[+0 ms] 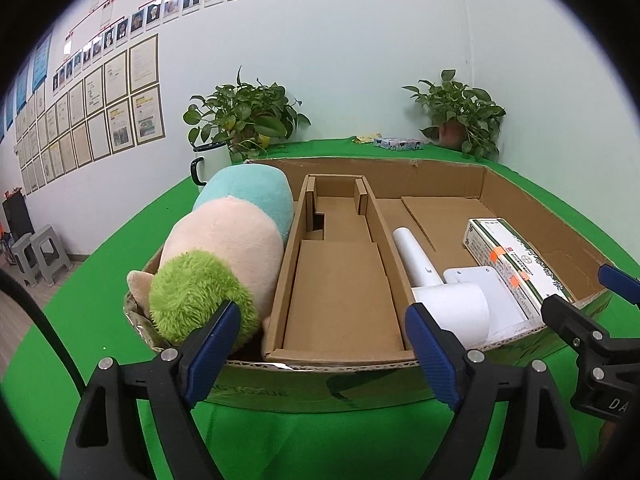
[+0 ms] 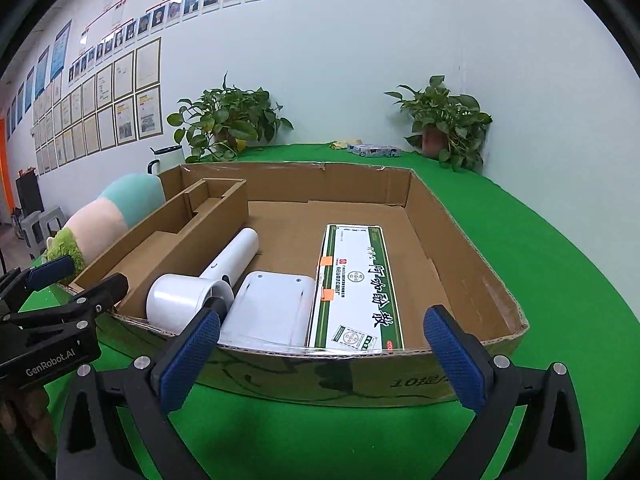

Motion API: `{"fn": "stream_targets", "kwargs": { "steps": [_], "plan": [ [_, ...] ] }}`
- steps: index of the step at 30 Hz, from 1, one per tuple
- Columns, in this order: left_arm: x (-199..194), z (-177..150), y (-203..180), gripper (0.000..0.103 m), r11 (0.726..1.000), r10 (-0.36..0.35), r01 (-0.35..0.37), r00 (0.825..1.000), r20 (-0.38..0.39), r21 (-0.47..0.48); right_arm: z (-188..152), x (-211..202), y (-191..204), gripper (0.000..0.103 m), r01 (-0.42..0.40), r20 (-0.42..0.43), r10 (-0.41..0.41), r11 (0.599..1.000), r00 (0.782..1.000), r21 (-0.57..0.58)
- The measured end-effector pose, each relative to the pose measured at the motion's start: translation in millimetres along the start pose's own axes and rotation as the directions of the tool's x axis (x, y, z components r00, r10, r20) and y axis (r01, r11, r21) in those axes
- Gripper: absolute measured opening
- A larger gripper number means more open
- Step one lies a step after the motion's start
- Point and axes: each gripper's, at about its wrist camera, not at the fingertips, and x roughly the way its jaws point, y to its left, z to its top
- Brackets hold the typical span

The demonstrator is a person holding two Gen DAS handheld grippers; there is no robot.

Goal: Organize objects

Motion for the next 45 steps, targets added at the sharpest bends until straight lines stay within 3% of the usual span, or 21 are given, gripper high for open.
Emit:
{"fn": "stream_targets", "kwargs": {
  "steps": [45],
  "plan": [
    [-5.8,-2.0,-2.8,0.086,1.0,0.003,-0.003,1.0,-0.002,0.0,4.2,-3.0,2.8,0.103,0.002,0.002,-0.002,1.0,1.0,0.001]
  ]
}}
